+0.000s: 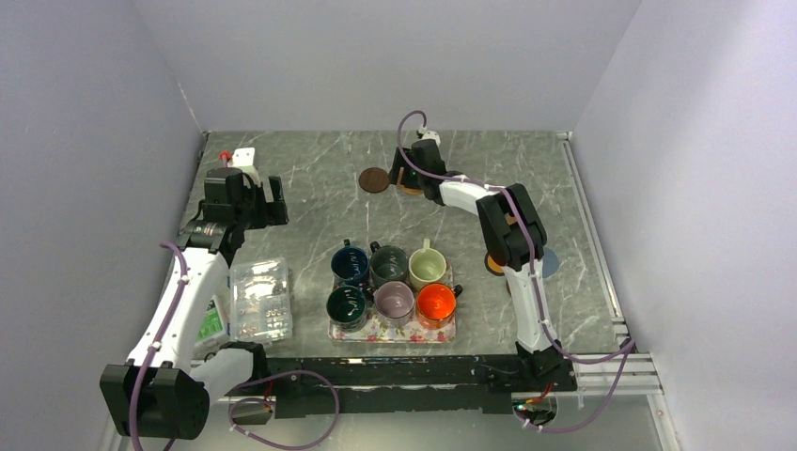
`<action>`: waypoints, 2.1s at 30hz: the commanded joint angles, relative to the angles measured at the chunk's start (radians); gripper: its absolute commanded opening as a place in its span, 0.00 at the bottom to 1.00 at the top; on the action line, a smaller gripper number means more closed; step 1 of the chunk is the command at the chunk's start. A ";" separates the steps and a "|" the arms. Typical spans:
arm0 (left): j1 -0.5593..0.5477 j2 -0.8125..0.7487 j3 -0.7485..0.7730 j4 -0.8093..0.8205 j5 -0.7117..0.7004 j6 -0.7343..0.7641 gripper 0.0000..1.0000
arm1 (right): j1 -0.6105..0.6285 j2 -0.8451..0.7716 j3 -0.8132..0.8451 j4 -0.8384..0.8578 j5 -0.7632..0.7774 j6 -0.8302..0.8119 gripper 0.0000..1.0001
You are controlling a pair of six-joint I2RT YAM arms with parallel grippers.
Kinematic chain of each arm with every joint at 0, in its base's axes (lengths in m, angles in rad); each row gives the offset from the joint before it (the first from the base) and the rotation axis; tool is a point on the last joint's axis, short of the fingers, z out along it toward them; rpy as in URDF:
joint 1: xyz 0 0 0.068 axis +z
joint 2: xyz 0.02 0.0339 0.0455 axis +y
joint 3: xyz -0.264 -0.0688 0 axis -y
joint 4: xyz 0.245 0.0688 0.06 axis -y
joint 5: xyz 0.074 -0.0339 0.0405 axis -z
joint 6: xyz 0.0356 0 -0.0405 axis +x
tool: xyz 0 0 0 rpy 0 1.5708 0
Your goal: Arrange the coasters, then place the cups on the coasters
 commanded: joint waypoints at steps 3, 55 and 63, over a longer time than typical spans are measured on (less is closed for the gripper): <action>-0.002 -0.012 0.019 0.008 0.024 0.011 0.94 | 0.018 0.083 0.019 -0.103 -0.029 0.033 0.75; -0.002 -0.009 0.017 0.010 0.024 0.011 0.94 | 0.067 -0.190 0.120 -0.165 -0.070 -0.211 0.90; -0.002 -0.004 0.017 0.008 0.015 0.011 0.94 | 0.033 -0.473 -0.098 -0.286 0.053 -0.251 0.95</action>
